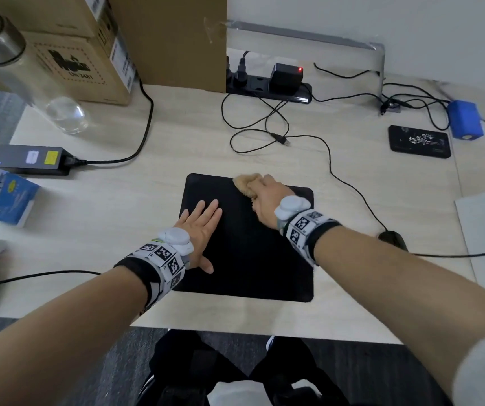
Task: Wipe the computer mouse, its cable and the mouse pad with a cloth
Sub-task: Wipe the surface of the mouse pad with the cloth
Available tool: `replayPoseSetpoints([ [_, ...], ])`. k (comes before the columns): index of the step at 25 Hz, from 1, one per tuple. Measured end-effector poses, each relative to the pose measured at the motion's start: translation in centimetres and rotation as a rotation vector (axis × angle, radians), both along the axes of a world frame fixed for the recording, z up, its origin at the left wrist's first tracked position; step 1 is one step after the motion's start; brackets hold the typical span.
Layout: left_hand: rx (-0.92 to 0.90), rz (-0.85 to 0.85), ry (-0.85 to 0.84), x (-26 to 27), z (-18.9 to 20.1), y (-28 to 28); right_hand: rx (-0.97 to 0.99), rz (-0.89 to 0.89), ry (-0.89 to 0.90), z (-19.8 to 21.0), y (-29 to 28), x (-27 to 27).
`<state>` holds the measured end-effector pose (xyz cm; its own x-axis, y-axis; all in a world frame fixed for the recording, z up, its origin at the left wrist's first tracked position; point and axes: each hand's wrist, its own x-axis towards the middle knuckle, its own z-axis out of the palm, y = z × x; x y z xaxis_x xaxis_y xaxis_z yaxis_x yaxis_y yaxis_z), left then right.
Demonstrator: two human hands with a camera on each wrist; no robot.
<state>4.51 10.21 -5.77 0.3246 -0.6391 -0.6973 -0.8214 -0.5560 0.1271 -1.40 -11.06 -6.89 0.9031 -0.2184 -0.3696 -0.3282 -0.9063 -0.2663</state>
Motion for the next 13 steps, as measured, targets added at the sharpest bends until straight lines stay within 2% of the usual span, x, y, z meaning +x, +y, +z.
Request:
replayPoseSetpoints([
  [2, 0.008, 0.012, 0.005, 0.0, -0.1, -0.2, 0.071, -0.007, -0.055, -0.8, 2.3, -2.7],
  [3, 0.011, 0.02, 0.006, -0.1, -0.1, -0.3, 0.094, 0.053, -0.077, -1.1, 3.6, -4.8],
  [6, 0.033, 0.027, 0.01, -0.3, 0.2, -0.4, 0.158, 0.373, -0.026, -0.2, 7.2, -11.9],
  [8, 0.069, 0.029, 0.005, -0.4, 0.6, -0.6, 0.214, 0.501, 0.03, 1.6, 7.3, -13.6],
  [10, 0.113, 0.004, -0.039, -0.7, 1.0, -1.1, 0.226, 0.423, 0.086, 4.8, 5.4, -12.0],
  [11, 0.119, -0.021, -0.071, -0.9, 1.1, -1.4, 0.237, 0.285, 0.08, 5.6, 4.2, -10.7],
  [13, 0.065, -0.055, -0.081, -1.5, 1.4, -2.4, 0.131, 0.122, -0.071, 6.6, 0.7, -7.3],
])
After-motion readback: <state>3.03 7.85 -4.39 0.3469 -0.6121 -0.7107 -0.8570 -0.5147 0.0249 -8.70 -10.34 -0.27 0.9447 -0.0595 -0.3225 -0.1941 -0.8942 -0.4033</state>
